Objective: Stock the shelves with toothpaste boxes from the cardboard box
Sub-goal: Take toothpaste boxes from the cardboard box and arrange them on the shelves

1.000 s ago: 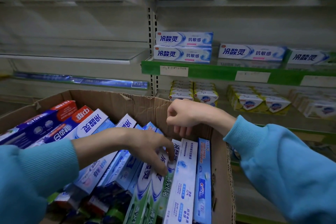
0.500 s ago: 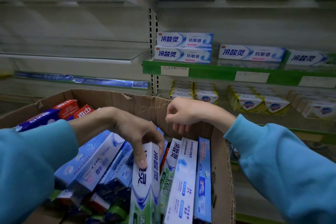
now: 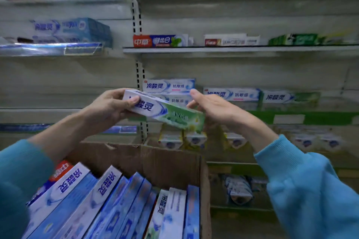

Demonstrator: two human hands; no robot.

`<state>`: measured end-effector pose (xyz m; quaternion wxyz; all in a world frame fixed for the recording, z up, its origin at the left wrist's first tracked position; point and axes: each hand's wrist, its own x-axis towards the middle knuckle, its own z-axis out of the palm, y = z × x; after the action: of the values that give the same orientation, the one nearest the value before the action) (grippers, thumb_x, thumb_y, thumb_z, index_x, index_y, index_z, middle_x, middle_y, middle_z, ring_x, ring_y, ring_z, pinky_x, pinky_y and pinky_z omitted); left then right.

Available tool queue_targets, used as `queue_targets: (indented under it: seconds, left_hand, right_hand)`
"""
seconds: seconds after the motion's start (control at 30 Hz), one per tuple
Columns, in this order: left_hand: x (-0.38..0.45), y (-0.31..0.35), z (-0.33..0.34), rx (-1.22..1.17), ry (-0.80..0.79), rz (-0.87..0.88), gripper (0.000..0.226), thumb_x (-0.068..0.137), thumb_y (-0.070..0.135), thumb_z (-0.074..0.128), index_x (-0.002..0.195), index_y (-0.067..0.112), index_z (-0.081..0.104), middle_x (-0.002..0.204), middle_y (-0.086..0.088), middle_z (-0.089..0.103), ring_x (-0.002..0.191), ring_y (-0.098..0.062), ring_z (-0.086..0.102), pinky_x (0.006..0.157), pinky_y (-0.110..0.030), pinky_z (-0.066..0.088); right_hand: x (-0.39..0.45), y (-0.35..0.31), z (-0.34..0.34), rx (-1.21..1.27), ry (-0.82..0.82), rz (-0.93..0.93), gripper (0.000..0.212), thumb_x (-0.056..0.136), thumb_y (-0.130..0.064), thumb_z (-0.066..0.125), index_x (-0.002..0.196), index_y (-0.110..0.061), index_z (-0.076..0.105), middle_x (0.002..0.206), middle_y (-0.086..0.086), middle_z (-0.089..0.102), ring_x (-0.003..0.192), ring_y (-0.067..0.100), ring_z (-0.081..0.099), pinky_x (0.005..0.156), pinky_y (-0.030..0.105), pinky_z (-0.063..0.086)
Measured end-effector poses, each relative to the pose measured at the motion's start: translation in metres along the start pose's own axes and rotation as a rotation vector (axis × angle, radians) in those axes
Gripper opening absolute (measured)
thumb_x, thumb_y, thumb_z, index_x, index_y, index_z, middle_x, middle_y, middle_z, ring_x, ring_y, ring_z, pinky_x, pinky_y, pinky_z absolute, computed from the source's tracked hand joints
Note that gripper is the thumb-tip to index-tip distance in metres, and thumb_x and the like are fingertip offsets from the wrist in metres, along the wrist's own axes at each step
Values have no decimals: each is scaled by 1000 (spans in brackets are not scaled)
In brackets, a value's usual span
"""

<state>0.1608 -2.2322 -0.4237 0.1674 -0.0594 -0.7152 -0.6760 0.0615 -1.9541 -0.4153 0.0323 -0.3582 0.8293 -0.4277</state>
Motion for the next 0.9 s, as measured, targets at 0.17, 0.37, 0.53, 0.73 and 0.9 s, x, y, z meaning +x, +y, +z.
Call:
queue_targets:
  seconds: [0.17, 0.37, 0.53, 0.73, 0.9]
  left_hand:
    - [36, 2, 54, -210, 124, 41, 34, 86, 12, 65, 115, -6, 63, 114, -22, 71, 93, -23, 75, 74, -28, 62]
    - [81, 5, 142, -224, 87, 18, 27, 96, -3, 56, 123, -6, 56, 120, -22, 66, 104, -29, 69, 86, -36, 60]
    - [116, 17, 209, 32, 115, 47, 38, 89, -2, 70, 121, -5, 51, 116, -24, 65, 93, -29, 71, 77, -36, 61]
    - [146, -4, 284, 362, 127, 85, 40, 77, 18, 88, 107, 10, 62, 97, -7, 72, 83, -22, 73, 81, -40, 62]
    - [183, -35, 344, 435, 42, 19, 37, 79, 24, 86, 99, 17, 55, 107, -9, 66, 100, -28, 66, 96, -47, 55]
  right_hand:
    - [-7, 26, -52, 83, 129, -52, 43, 95, -35, 65, 128, -9, 55, 108, 11, 69, 66, 17, 69, 53, 34, 57]
    - [-11, 69, -113, 251, 481, 24, 42, 95, -16, 66, 129, -3, 44, 95, 7, 62, 59, 16, 60, 49, 26, 50]
    - [-15, 112, -171, 194, 651, 137, 60, 95, -17, 65, 143, 6, 37, 108, 20, 65, 69, 19, 62, 55, 28, 50]
    - [-26, 152, -215, 18, 811, 279, 33, 98, -19, 60, 124, 0, 56, 105, 11, 68, 96, 30, 69, 89, 47, 56]
    - [-37, 205, -234, -240, 804, 520, 27, 100, -21, 56, 118, -1, 52, 128, 18, 57, 116, 34, 57, 96, 41, 47]
